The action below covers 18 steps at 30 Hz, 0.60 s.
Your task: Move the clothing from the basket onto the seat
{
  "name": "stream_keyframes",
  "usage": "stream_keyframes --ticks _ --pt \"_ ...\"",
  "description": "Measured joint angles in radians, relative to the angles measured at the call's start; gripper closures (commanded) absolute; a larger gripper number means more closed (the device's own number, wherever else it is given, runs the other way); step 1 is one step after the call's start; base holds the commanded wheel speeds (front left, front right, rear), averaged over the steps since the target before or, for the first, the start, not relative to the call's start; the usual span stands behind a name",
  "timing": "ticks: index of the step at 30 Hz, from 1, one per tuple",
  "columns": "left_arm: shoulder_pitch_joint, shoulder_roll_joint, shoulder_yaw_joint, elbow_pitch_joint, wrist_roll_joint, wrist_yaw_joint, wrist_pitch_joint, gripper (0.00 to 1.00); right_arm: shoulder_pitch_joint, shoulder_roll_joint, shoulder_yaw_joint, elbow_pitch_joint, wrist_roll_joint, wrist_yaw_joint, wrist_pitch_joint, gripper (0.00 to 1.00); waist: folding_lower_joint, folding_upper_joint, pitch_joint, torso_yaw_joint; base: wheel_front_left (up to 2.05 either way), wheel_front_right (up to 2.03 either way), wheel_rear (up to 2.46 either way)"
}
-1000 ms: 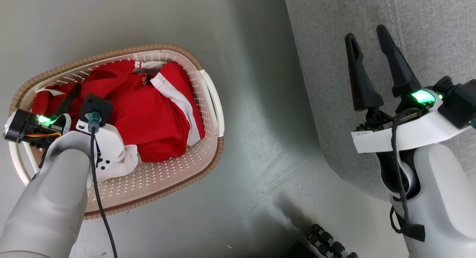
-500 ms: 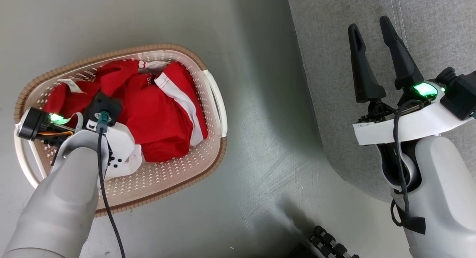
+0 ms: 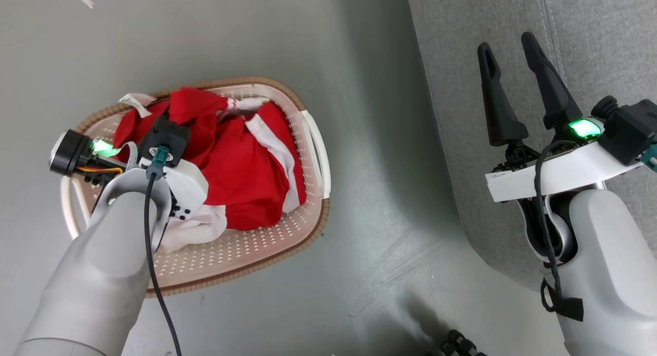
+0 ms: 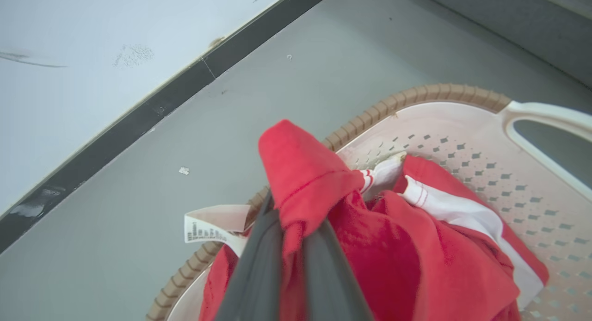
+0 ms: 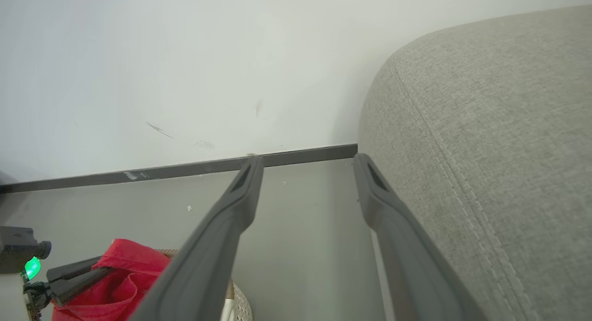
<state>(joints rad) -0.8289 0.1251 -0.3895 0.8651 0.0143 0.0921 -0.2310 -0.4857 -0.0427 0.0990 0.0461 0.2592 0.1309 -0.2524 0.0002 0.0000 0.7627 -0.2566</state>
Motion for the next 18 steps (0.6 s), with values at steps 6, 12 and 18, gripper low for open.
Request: stream_keyframes --ticks 6,12,18 --pt "-0.002 -0.013 -0.007 -0.062 -0.006 -0.025 -0.009 1.00 0.000 -0.001 -0.002 0.025 -0.027 0.000 0.000 0.00 0.0000 0.0000 -0.043 0.027 0.00 0.00 0.00" --pt "-0.006 -0.031 -0.010 -0.123 -0.022 -0.044 -0.010 1.00 -0.002 -0.001 0.006 0.048 -0.071 0.000 0.000 0.00 0.0000 0.0001 -0.092 0.056 0.00 0.00 0.00" --pt "-0.012 -0.055 -0.018 -0.188 -0.041 -0.083 -0.014 1.00 -0.016 -0.002 0.015 0.071 -0.131 0.000 0.000 0.00 0.0000 0.0000 -0.146 0.083 0.00 0.00 0.00"
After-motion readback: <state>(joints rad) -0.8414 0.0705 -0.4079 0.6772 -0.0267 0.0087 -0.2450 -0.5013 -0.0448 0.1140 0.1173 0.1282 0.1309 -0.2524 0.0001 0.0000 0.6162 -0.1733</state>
